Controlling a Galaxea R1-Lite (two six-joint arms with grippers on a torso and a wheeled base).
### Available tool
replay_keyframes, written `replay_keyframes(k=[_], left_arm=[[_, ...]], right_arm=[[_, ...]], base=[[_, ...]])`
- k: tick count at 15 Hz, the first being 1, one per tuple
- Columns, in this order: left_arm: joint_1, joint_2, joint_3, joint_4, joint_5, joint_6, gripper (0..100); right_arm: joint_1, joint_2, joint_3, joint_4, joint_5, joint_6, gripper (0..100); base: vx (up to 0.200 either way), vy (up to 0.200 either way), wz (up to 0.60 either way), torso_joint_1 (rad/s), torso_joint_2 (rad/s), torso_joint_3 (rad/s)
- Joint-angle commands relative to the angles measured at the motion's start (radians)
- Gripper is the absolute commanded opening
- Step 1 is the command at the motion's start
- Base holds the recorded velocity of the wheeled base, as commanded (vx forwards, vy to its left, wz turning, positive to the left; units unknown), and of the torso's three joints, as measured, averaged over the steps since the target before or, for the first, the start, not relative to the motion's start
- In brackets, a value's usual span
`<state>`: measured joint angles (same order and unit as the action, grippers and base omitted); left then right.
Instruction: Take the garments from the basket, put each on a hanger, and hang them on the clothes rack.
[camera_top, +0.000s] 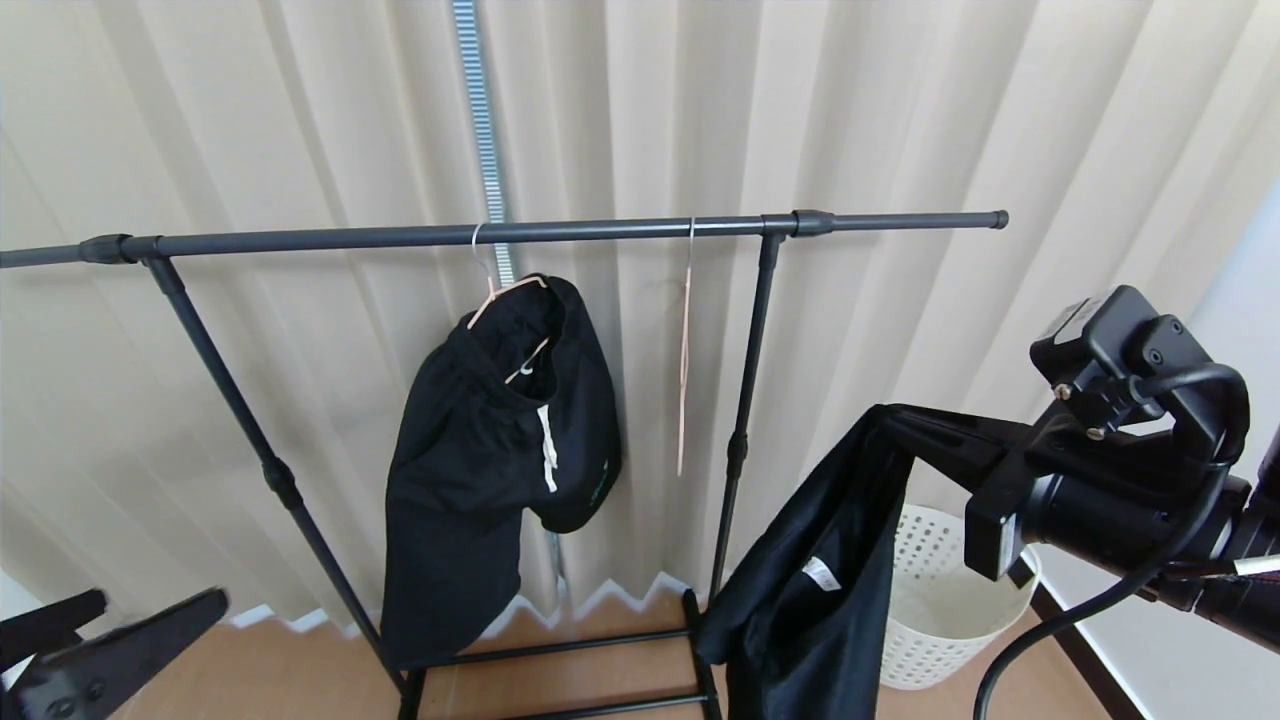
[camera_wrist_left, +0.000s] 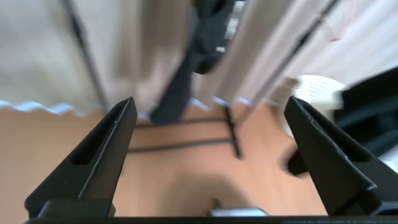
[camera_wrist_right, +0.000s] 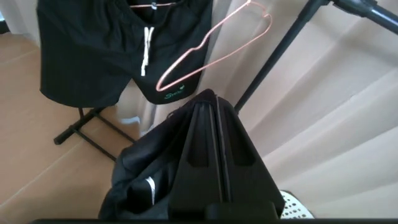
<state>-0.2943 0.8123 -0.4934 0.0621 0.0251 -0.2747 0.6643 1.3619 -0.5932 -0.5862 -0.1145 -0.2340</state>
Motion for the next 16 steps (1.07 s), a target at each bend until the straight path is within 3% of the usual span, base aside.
replay_keyframes(k=[1,4,6,7,8,9,12,16], left_arm=[[-0.355,0.504,-0.274,-0.018,0.107,-0.147,100],[-0.424,0.581,-0.229,-0.108,0.107,-0.178,100],[-0.442,0.640,-0.148,-0.266,0.110,-0.207,100],[-0.442,0.640,-0.148,-0.266,0.110,-0.207,100],[-0.442,0.689,-0.057,-0.407,0.107,-0.213,100],[-0.442,0.708,-0.037,-0.430,0.105,-0.213,100],[-0.450,0.723,0.012,-0.486,0.102,-0.210,100],[-0.546,0.743,0.059,-0.594,0.107,-0.205,100]], right_arm=[[0.135,0.006,-0.048,0.000,-0.108,0.061,0],[0.218,0.103,-0.208,0.008,-0.174,0.101,0],[0.222,0.177,-0.269,-0.004,-0.175,0.121,0],[0.222,0.180,-0.270,-0.003,-0.175,0.122,0],[0.245,0.210,-0.270,-0.003,-0.177,0.231,0],[0.253,0.224,-0.277,-0.004,-0.186,0.248,0],[0.287,0.243,-0.281,-0.006,-0.231,0.262,0],[0.336,0.253,-0.277,-0.043,-0.274,0.268,0]], base=[[0.000,0.000,0.00,0.000,0.00,0.000],[0.000,0.000,0.00,0.000,0.00,0.000],[0.000,0.000,0.00,0.000,0.00,0.000],[0.000,0.000,0.00,0.000,0.00,0.000],[0.000,0.000,0.00,0.000,0.00,0.000],[0.000,0.000,0.00,0.000,0.00,0.000],[0.000,0.000,0.00,0.000,0.00,0.000],[0.000,0.000,0.00,0.000,0.00,0.000]])
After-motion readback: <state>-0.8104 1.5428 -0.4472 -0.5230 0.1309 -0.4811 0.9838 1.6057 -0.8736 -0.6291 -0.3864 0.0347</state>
